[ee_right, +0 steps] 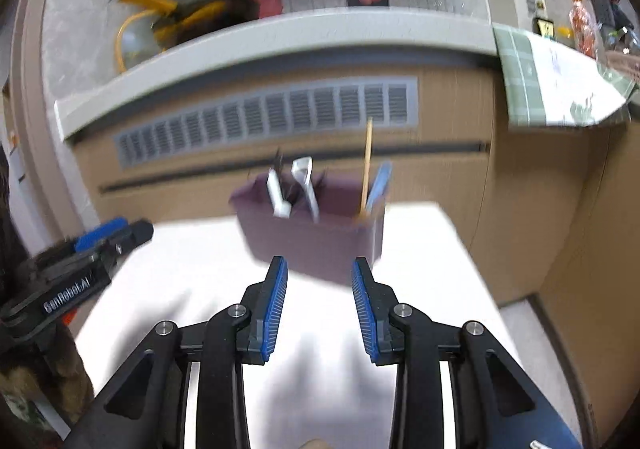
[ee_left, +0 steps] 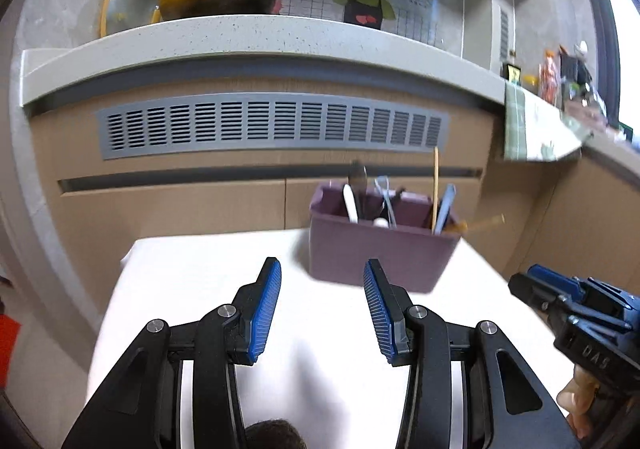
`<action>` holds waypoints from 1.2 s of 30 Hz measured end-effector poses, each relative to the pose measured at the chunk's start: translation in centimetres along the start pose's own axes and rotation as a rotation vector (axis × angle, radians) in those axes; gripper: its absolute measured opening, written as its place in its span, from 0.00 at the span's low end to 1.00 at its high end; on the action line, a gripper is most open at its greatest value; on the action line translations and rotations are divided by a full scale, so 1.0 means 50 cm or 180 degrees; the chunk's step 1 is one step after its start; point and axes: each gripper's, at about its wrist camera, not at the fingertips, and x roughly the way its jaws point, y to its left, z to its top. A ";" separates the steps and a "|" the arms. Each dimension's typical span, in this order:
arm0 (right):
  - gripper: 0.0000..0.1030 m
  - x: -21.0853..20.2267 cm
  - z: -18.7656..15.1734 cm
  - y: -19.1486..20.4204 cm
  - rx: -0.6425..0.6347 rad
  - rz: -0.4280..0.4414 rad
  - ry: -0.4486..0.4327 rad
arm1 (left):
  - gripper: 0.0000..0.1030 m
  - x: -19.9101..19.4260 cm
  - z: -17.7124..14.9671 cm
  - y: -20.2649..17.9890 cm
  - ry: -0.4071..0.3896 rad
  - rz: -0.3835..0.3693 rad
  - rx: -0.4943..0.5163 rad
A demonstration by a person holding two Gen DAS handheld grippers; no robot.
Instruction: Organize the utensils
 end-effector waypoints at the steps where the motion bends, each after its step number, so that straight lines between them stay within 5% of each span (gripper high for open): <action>1: 0.30 -0.008 -0.013 0.003 0.0001 -0.0001 0.0018 | 0.43 -0.009 -0.008 -0.003 -0.0005 0.0026 0.0018; 9: 0.30 -0.050 -0.046 0.015 -0.0097 -0.0158 -0.0055 | 0.43 -0.062 -0.044 -0.031 0.0006 0.0025 0.0057; 36: 0.30 -0.046 -0.046 0.017 -0.0129 -0.0197 -0.0004 | 0.43 -0.054 -0.052 -0.040 0.0132 -0.0042 0.0045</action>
